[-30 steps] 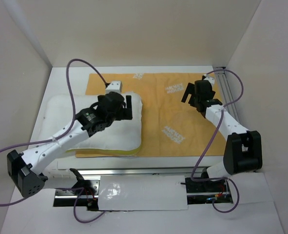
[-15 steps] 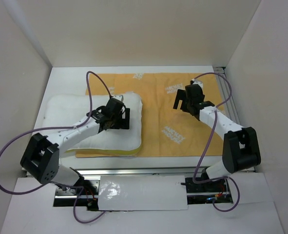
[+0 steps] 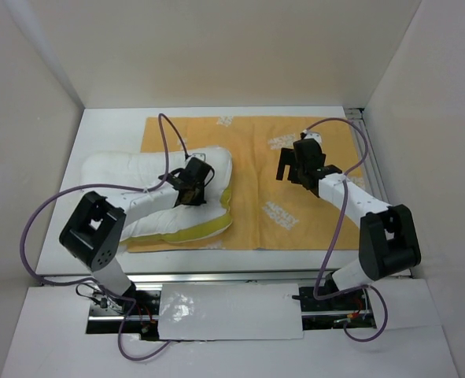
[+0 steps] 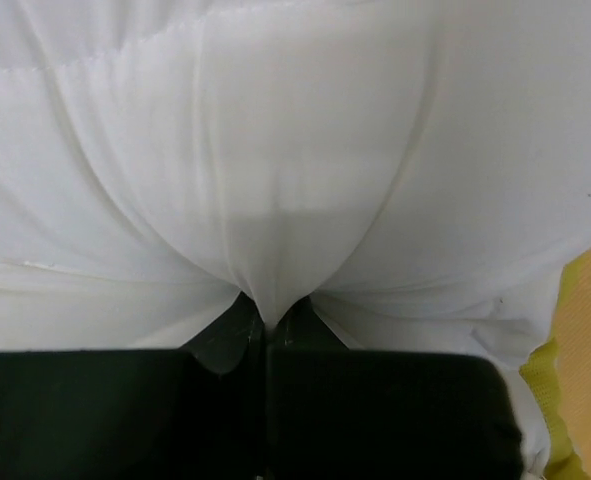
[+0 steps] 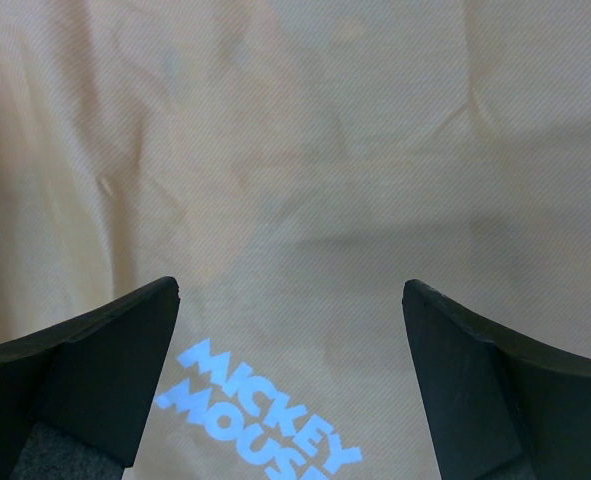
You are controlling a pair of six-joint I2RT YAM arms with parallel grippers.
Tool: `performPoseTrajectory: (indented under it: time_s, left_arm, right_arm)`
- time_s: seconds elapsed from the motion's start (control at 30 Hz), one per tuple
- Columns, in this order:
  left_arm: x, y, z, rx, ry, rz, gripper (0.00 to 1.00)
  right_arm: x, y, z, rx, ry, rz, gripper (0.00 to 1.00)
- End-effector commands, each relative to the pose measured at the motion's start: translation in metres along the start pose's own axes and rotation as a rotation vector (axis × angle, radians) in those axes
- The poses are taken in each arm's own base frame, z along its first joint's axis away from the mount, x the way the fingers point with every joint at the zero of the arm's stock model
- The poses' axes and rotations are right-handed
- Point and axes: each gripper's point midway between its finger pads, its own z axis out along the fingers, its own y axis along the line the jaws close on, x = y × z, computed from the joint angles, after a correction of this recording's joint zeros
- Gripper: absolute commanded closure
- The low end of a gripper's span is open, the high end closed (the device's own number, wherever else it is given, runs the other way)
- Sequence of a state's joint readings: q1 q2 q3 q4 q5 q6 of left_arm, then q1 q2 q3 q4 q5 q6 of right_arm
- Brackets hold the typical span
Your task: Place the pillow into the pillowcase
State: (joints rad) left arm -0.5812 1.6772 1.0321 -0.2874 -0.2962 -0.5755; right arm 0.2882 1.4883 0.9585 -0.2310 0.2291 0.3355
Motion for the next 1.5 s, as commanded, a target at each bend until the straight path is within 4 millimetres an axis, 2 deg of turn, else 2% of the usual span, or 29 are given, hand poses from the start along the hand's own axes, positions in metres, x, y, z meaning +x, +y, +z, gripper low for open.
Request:
performPoseTrajectory:
  time_s: [0.0, 0.03, 0.07, 0.17, 0.2, 0.27, 0.3, 0.33, 0.37, 0.43, 0.47, 0.53, 0.57, 0.63, 0.77, 0.83, 0.93, 0.97, 1.07, 1.1, 1.13, 1.17, 1.2, 1.23, 1.3, 1.33, 1.37, 1.43, 1.47]
  left_arm:
    - [0.018, -0.001, -0.007, -0.003, 0.043, -0.013, 1.0]
    - [0.006, -0.004, -0.02, 0.022, -0.001, -0.027, 1.0]
    - [-0.02, -0.006, -0.048, 0.061, -0.099, -0.057, 1.0]
    - [-0.059, -0.004, -0.091, 0.105, -0.268, -0.087, 1.0]
    - [-0.077, -0.001, -0.117, 0.123, -0.346, -0.104, 1.0]
    - [-0.089, 0.004, -0.136, 0.124, -0.403, -0.112, 1.0]
    - [-0.094, 0.008, -0.145, 0.119, -0.424, -0.121, 1.0]
    - [-0.101, 0.019, -0.156, 0.075, -0.467, -0.142, 1.0]
    - [-0.104, 0.03, -0.161, 0.038, -0.48, -0.155, 1.0]
    - [-0.111, 0.053, -0.172, -0.045, -0.5, -0.193, 1.0]
    - [-0.114, 0.06, -0.178, -0.057, -0.523, -0.211, 1.0]
    - [-0.115, 0.077, -0.179, -0.103, -0.523, -0.237, 1.0]
    - [-0.114, 0.085, -0.182, -0.117, -0.521, -0.245, 1.0]
    - [-0.111, 0.099, -0.184, -0.144, -0.524, -0.268, 1.0]
    - [-0.096, 0.111, -0.181, -0.147, -0.493, -0.286, 1.0]
    - [-0.087, 0.116, -0.18, -0.153, -0.491, -0.304, 1.0]
    - [-0.08, 0.121, -0.177, -0.144, -0.478, -0.327, 1.0]
    - [-0.075, 0.121, -0.173, -0.124, -0.47, -0.329, 1.0]
    - [-0.066, 0.119, -0.164, -0.111, -0.45, -0.311, 1.0]
    - [-0.065, 0.116, -0.162, -0.098, -0.448, -0.31, 1.0]
    - [-0.06, 0.116, -0.158, -0.095, -0.432, -0.304, 1.0]
    - [-0.062, 0.115, -0.158, -0.091, -0.442, -0.307, 1.0]
    - [-0.058, 0.116, -0.155, -0.098, -0.429, -0.295, 1.0]
    - [-0.057, 0.114, -0.153, -0.086, -0.43, -0.294, 1.0]
    - [-0.057, 0.109, -0.15, -0.068, -0.432, -0.288, 1.0]
    - [-0.057, 0.109, -0.15, -0.068, -0.433, -0.288, 1.0]
    - [-0.057, 0.109, -0.15, -0.068, -0.433, -0.288, 1.0]
    - [-0.052, 0.11, -0.144, -0.077, -0.414, -0.283, 1.0]
    - [-0.049, 0.111, -0.142, -0.08, -0.406, -0.28, 1.0]
  right_arm:
    - [-0.017, 0.004, -0.015, -0.003, -0.071, -0.048, 0.0]
    - [-0.013, 0.014, -0.017, -0.023, -0.069, -0.064, 0.0]
    - [-0.017, 0.017, -0.019, -0.02, -0.081, -0.068, 0.0]
    - [-0.017, 0.029, -0.02, -0.025, -0.084, -0.094, 0.0]
    - [-0.011, 0.028, -0.018, -0.01, -0.069, -0.106, 0.0]
    - [-0.003, 0.032, -0.013, -0.009, -0.046, -0.109, 0.04]
    - [0.009, 0.034, -0.008, -0.003, -0.011, -0.105, 0.06]
    - [0.016, 0.041, -0.006, -0.042, 0.018, -0.109, 0.07]
    - [0.023, 0.057, -0.006, -0.095, 0.032, -0.126, 0.07]
    - [0.039, 0.076, -0.002, -0.146, 0.064, -0.171, 0.09]
    - [0.036, 0.099, -0.006, -0.178, 0.04, -0.198, 0.09]
    - [0.049, 0.107, 0.006, -0.148, 0.064, -0.251, 0.08]
    - [0.046, 0.115, 0.008, -0.15, 0.055, -0.256, 0.08]
    - [0.063, 0.113, 0.021, -0.123, 0.107, -0.25, 0.1]
    - [0.078, 0.106, 0.036, -0.069, 0.145, -0.23, 0.24]
    - [0.09, 0.097, 0.038, -0.034, 0.178, -0.239, 0.43]
    - [0.096, 0.073, 0.04, 0.046, 0.195, -0.216, 0.79]
    - [0.097, 0.065, 0.038, 0.076, 0.191, -0.215, 0.83]
    - [0.097, 0.017, 0.033, 0.199, 0.212, -0.195, 0.88]
    - [0.092, 0.008, 0.028, 0.216, 0.203, -0.181, 0.88]
    - [0.088, -0.014, 0.026, 0.273, 0.209, -0.16, 0.89]
    - [0.085, -0.016, 0.022, 0.282, 0.203, -0.161, 0.89]
    - [0.078, -0.03, 0.017, 0.302, 0.194, -0.135, 0.89]
    - [0.077, -0.039, 0.013, 0.313, 0.199, -0.136, 0.81]
    - [0.058, -0.044, 0.004, 0.309, 0.172, -0.151, 0.49]
    - [0.054, -0.046, -0.002, 0.32, 0.169, -0.153, 0.46]
    - [0.045, -0.042, -0.007, 0.318, 0.142, -0.155, 0.43]
    - [0.023, -0.009, -0.022, 0.24, 0.057, -0.188, 0.37]
    - [0.018, 0.018, -0.03, 0.161, 0.031, -0.24, 0.33]
